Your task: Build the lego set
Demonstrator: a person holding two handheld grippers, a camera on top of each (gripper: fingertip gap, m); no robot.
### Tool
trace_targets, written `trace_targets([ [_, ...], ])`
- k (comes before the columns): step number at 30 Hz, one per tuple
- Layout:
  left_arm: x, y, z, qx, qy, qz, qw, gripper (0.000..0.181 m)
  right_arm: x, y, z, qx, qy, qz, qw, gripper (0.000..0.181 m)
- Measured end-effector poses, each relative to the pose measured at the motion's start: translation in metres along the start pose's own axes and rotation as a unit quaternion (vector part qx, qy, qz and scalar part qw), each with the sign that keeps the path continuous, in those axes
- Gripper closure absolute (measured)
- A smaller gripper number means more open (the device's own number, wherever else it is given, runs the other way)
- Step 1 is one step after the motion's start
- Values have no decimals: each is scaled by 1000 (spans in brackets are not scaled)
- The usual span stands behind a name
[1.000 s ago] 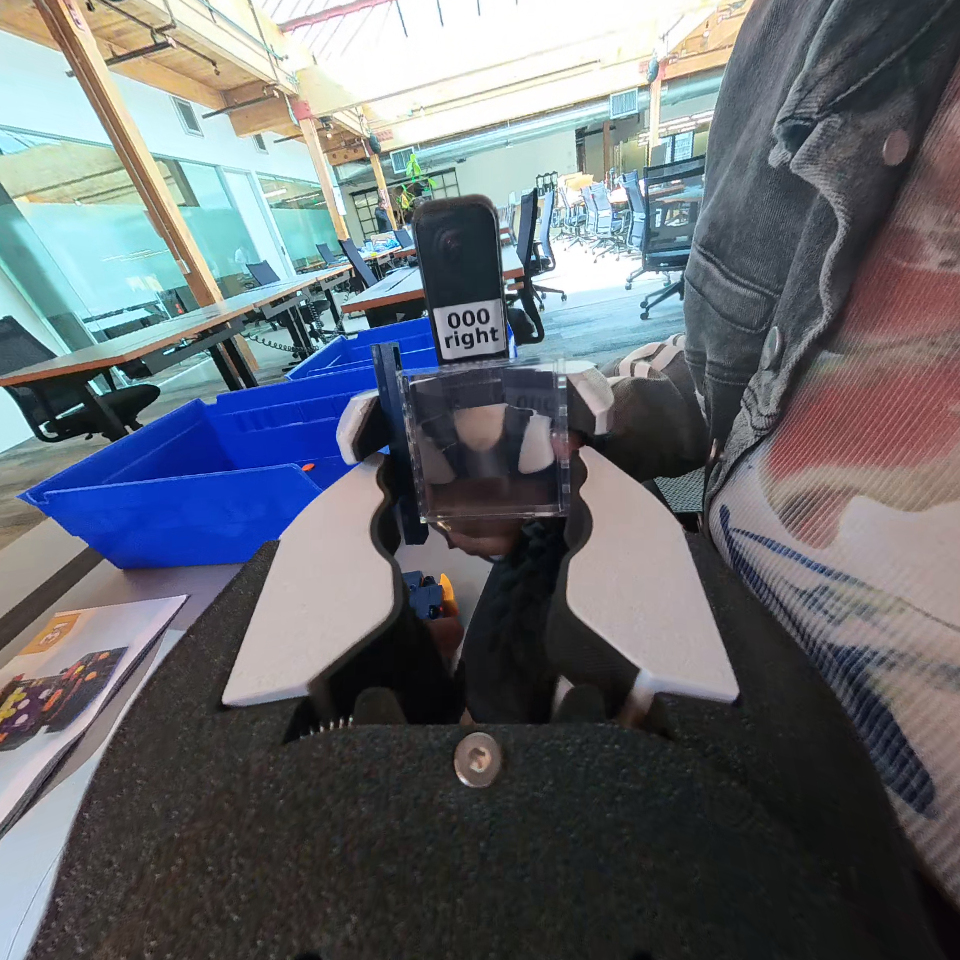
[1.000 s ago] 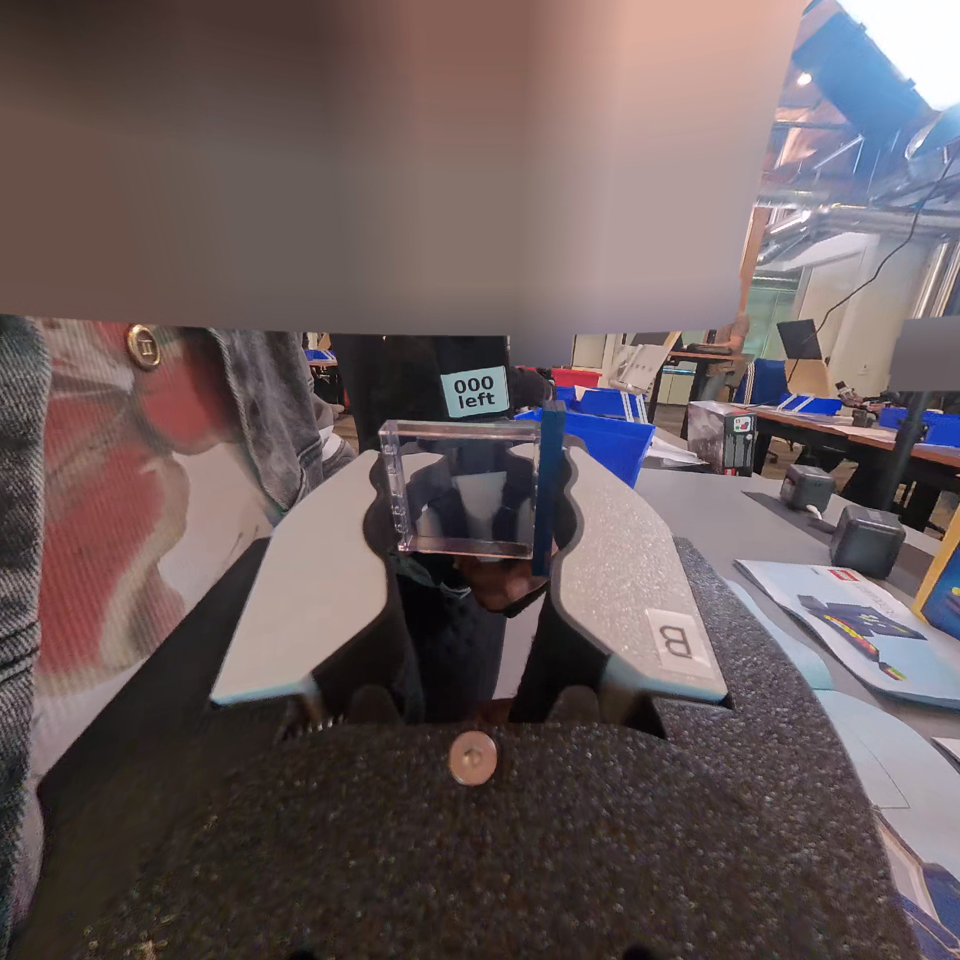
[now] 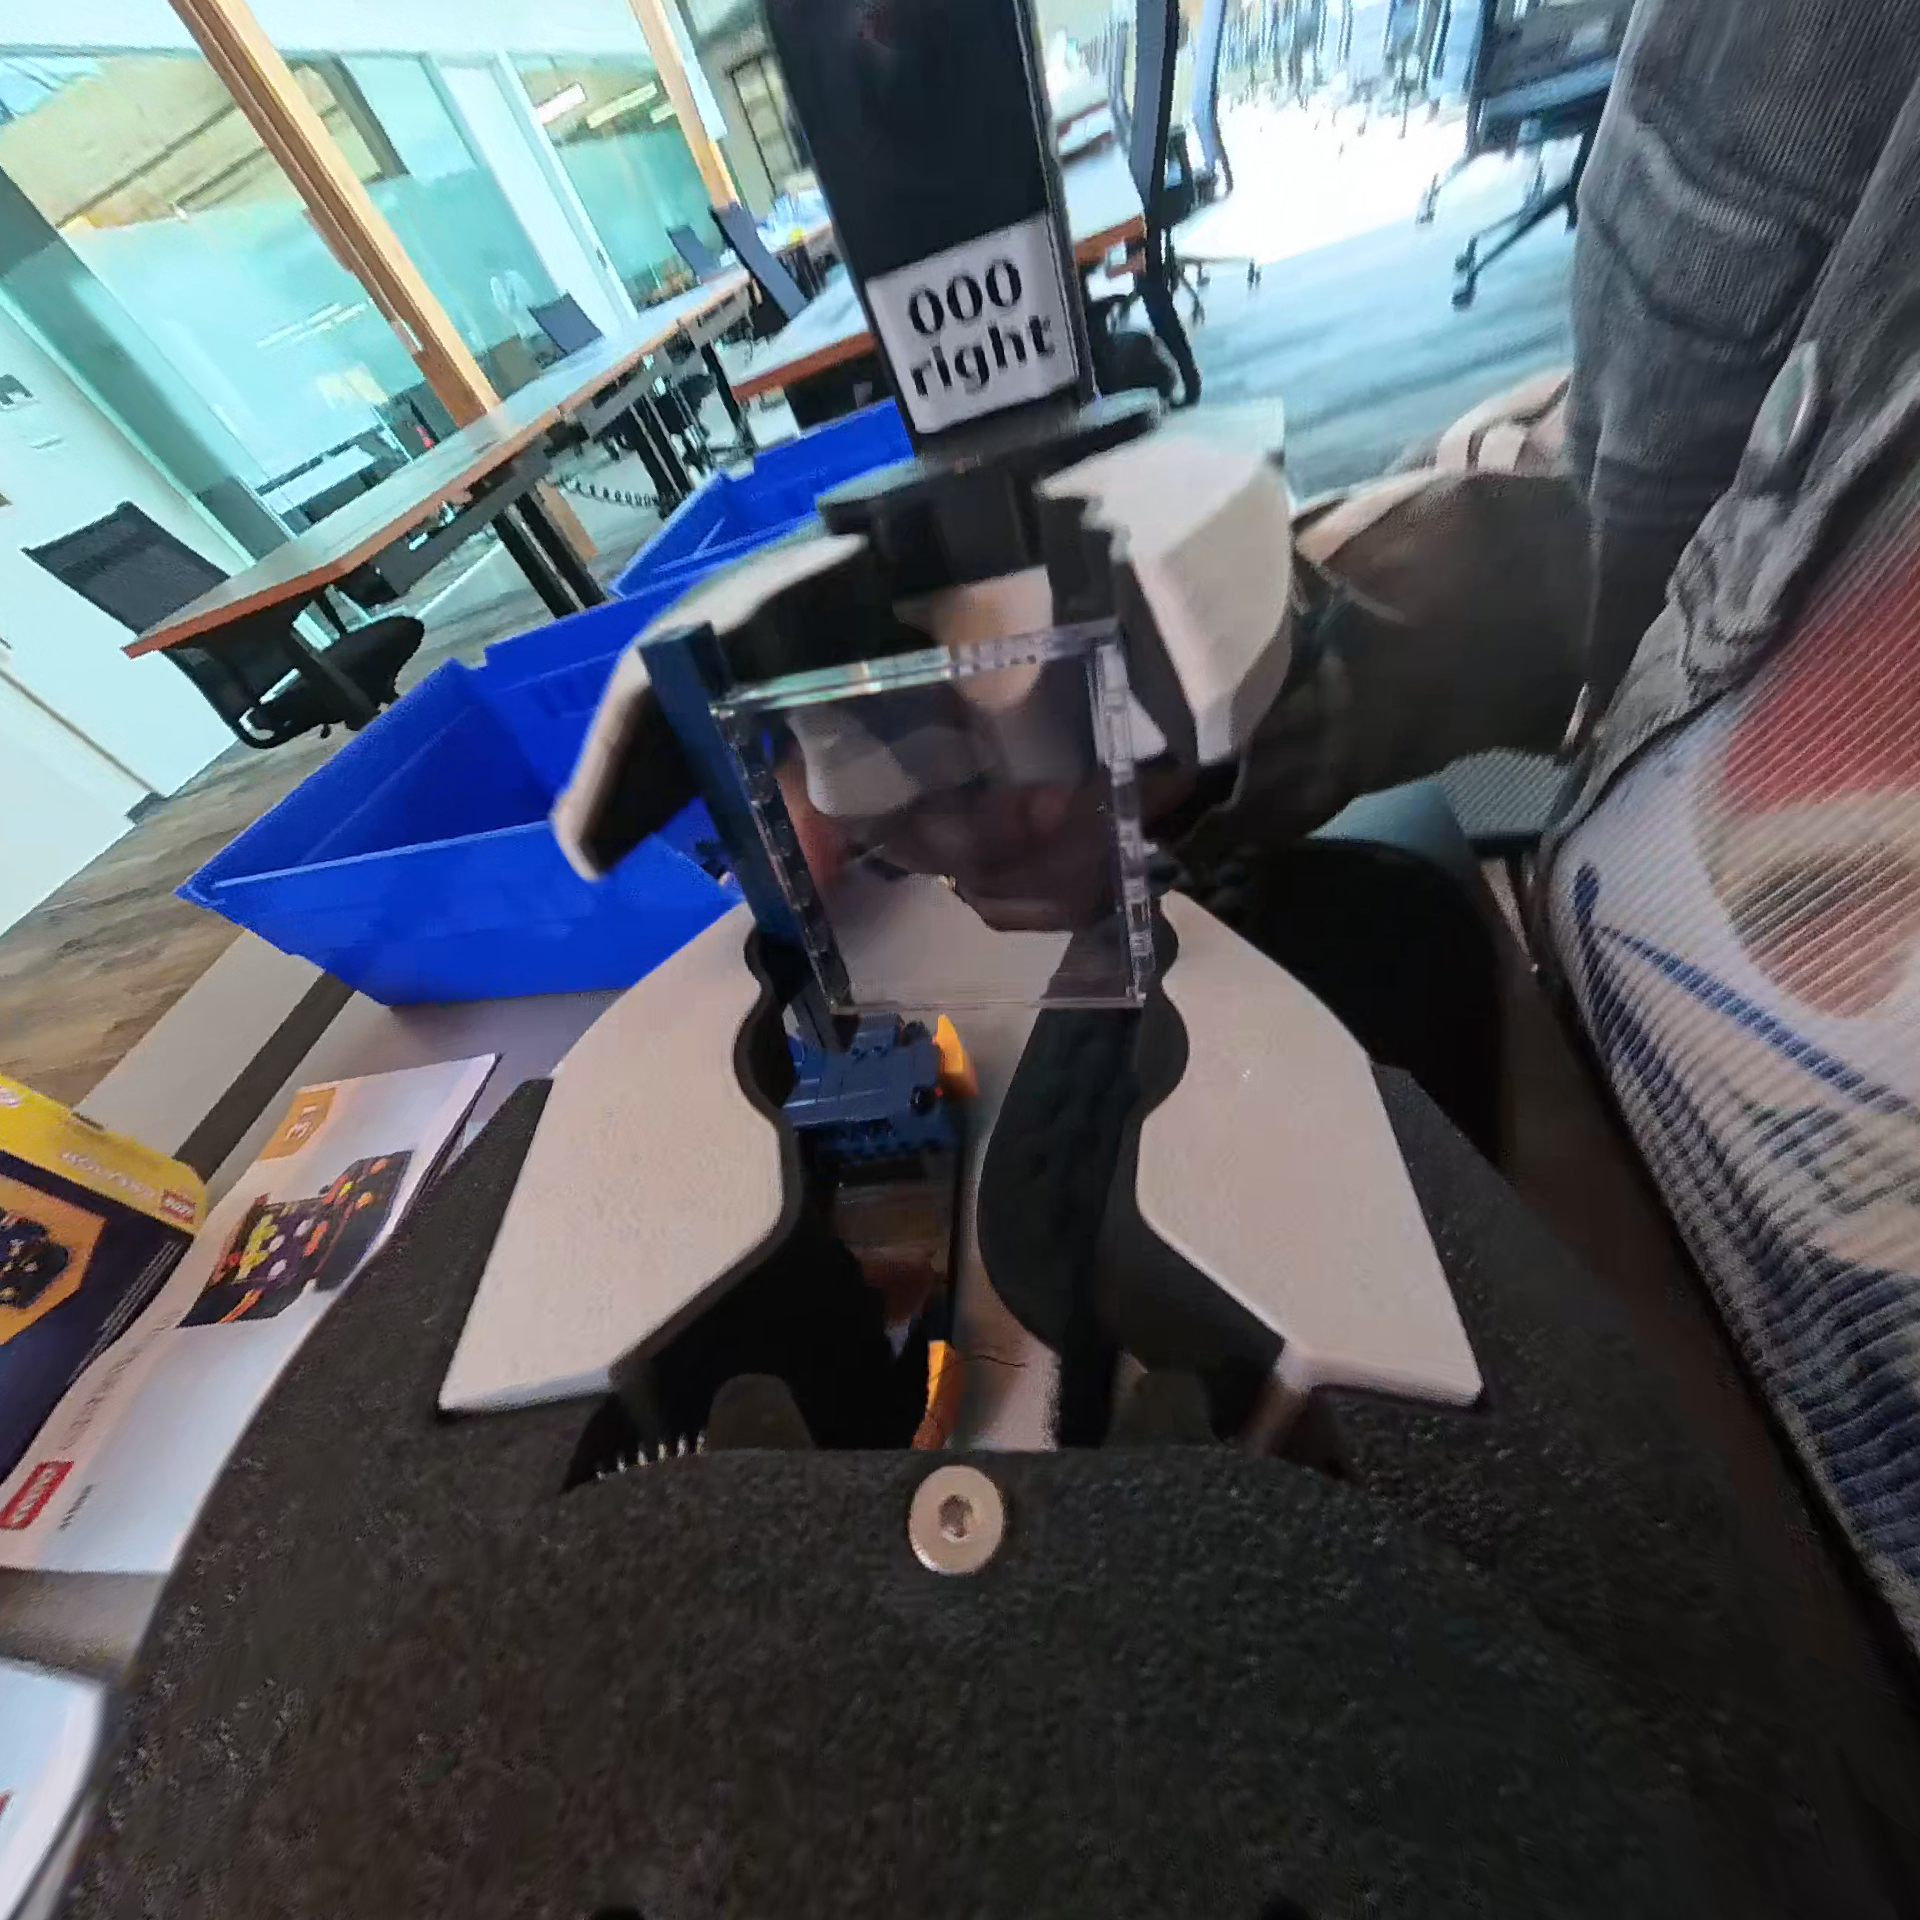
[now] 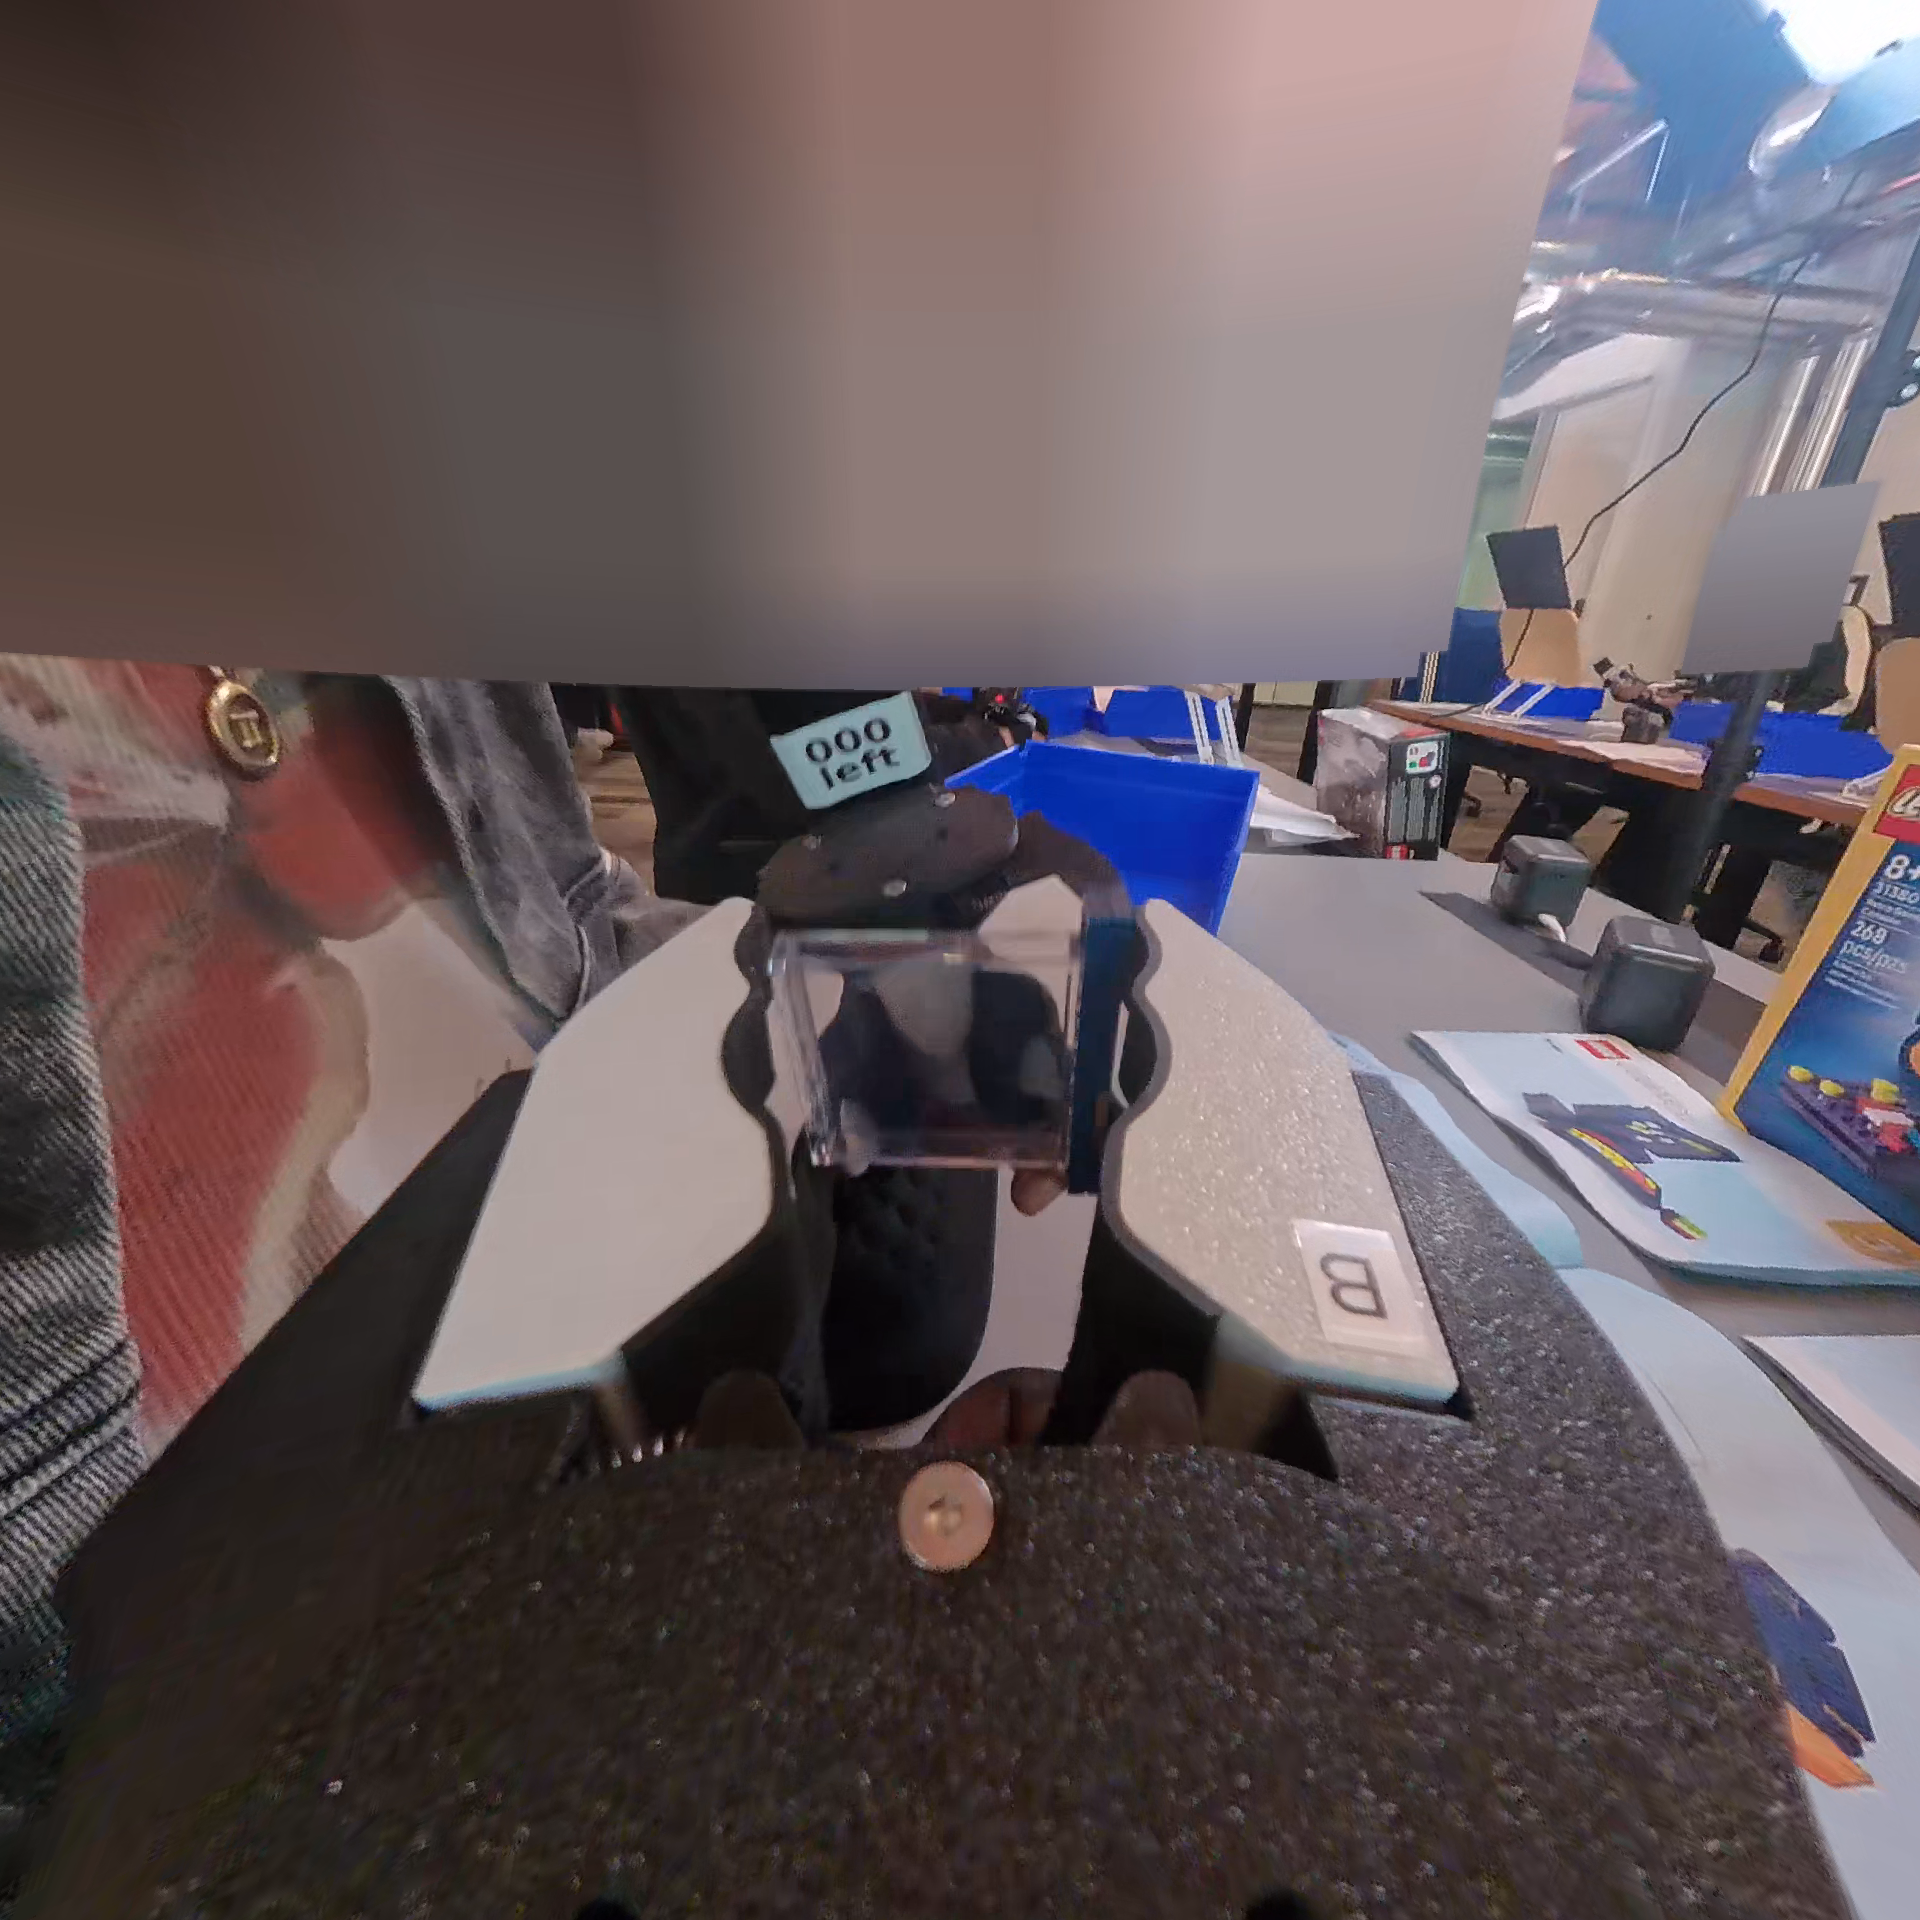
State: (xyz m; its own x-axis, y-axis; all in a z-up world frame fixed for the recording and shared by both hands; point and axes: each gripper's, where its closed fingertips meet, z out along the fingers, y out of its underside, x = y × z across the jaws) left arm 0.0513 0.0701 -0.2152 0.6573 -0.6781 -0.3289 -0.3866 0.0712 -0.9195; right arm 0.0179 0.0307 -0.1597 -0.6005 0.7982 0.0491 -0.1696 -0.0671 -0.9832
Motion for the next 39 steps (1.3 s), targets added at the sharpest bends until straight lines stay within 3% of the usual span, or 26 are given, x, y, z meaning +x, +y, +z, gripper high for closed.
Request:
trace_targets([
  [2, 1, 4, 2, -11, 3, 7, 1000, 116, 0, -5, -3, 12, 0, 1, 1000, 122],
  [4, 9, 5, 4, -20, 19, 26, 999, 116, 12, -4, -10, 17, 29, -10, 999, 169],
  [5, 13, 5, 6, -28, 19, 36, 999, 116, 12, -5, -16, 30, 26, -31, 999, 176],
  [8, 17, 3, 7, -35, 30, 44, 998, 116, 3, -9, -21, 53, -14, -14, 998, 169],
  [10, 10, 8, 5, -51, 12, 49, 997, 116, 3, -11, -21, 52, -28, 34, 998, 109],
  [12, 5, 8, 3, -39, 4, 26, 999, 116, -1, 2, -16, 7, -33, 38, 999, 90],
  [14, 1, 9, 4, -40, -7, 16, 999, 116, -6, 15, -7, -21, -23, 4, 1000, 94],
  [16, 3, 10, 8, -45, -3, 13, 999, 116, 2, 12, -6, -2, 25, -38, 999, 118],
  [21, 4, 3, 13, -17, 0, -25, 1000, 115, 5, 7, -12, 43, 27, -6, 999, 118],
  [26, 3, -11, 13, 33, 20, -124, 992, 104, 3, -7, -17, 87, 19, -10, 996, 118],
  [29, 6, -13, 15, 38, 19, -114, 993, 115, 0, -9, -17, 96, 8, -13, 995, 118],
  [36, 4, -6, 11, 3, 3, -63, 998, 117, 0, -13, -17, 77, 5, -20, 997, 111],
  [39, 3, -3, 9, -1, -1, -58, 998, 116, -1, -7, -17, 48, -5, -23, 999, 118],
])
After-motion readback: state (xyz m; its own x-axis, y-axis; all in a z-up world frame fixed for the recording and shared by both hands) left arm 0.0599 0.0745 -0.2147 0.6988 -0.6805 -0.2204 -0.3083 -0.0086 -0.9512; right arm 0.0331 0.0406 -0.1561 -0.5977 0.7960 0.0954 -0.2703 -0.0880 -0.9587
